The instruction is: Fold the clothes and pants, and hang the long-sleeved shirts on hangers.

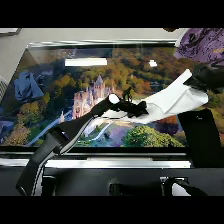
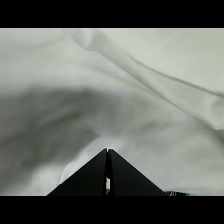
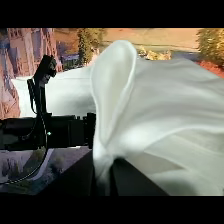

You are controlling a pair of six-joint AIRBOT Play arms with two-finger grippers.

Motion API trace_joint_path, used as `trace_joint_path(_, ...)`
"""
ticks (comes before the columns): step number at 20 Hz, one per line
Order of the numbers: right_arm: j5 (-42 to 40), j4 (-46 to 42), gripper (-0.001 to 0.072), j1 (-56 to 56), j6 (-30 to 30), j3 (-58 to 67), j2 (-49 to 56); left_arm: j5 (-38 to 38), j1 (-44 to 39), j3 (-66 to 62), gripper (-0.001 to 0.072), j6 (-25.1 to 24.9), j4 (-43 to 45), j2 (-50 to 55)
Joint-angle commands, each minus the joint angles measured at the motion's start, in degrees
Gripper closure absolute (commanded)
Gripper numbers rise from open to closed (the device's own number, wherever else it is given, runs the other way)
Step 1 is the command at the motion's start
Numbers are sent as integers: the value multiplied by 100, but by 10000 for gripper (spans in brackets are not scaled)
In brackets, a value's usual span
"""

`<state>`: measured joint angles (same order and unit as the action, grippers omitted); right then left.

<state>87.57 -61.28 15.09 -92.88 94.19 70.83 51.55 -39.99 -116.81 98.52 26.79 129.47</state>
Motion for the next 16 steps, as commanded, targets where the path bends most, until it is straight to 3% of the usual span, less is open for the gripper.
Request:
trace_joint_path(1, -111, 367, 678, -7, 0, 13, 46, 752, 525, -28, 688, 15, 586, -289)
trace_joint_path(4, -249, 813, 678, -127, -103, 13, 238, 1331, 1233, -28, 688, 302, 1690, -892)
trace_joint_path(10, -1056, 509, 678, -1801, -487, 13, 846, 2699, 2505, -28, 687, 568, 3657, -2225)
trace_joint_path(16, -1755, 295, 678, -3202, -811, 13, 1923, 3003, 3252, -28, 687, 570, 4350, -3082)
